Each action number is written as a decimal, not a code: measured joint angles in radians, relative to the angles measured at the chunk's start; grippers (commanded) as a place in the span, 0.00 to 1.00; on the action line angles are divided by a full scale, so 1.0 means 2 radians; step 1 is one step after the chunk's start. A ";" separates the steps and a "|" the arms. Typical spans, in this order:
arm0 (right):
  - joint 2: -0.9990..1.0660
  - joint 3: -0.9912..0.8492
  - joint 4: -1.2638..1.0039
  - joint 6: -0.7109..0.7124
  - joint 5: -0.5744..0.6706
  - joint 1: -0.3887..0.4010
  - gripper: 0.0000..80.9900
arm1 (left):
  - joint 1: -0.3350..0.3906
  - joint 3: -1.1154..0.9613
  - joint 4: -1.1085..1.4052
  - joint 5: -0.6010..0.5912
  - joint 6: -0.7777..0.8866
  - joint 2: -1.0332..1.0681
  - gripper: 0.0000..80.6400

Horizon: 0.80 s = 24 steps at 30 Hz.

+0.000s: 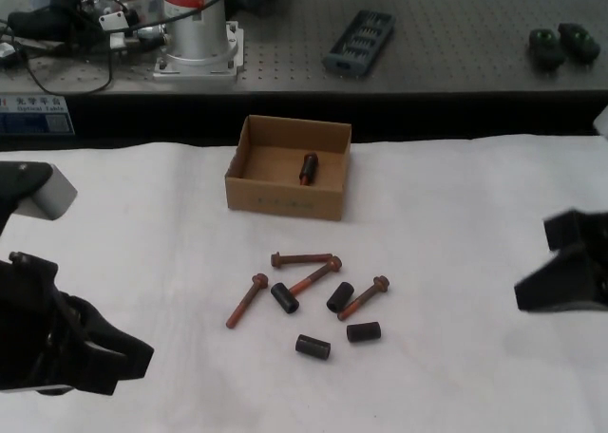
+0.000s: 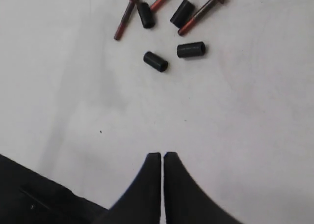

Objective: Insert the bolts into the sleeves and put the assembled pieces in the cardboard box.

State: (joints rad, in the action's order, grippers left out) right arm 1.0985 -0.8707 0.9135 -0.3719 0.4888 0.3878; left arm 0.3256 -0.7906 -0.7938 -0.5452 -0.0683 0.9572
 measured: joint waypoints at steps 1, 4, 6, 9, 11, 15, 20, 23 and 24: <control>0.000 0.000 -0.009 -0.015 0.000 0.000 0.04 | 0.000 0.001 0.001 0.000 0.000 0.000 0.01; 0.001 0.000 -0.052 -0.073 -0.013 0.006 0.03 | 0.000 0.001 0.002 0.000 0.000 0.000 0.01; 0.008 0.000 -0.075 -0.089 -0.032 0.018 0.01 | 0.000 0.001 0.002 0.000 0.000 0.000 0.01; 0.050 0.000 -0.142 -0.123 -0.072 0.057 0.18 | 0.000 0.001 0.002 0.000 0.000 0.000 0.01; 0.094 -0.002 -0.202 -0.163 -0.100 0.078 0.30 | 0.000 0.001 0.002 0.000 0.001 0.000 0.01; 0.148 -0.014 -0.235 -0.205 -0.109 0.086 0.32 | 0.000 0.001 0.003 -0.001 0.001 0.000 0.01; 0.248 -0.059 -0.243 -0.252 -0.119 0.086 0.32 | 0.000 0.001 0.003 -0.001 0.001 0.000 0.01; 0.290 -0.087 -0.240 -0.273 -0.132 0.086 0.32 | 0.000 0.001 0.003 -0.001 0.001 0.000 0.01; 0.290 -0.089 -0.240 -0.274 -0.134 0.086 0.32 | 0.000 0.001 0.003 -0.001 0.001 0.000 0.01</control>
State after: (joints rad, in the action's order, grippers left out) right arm 1.6778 -1.0486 0.4333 -0.9206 0.2218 0.5601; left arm 0.3256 -0.7895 -0.7875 -0.5477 -0.0658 0.9572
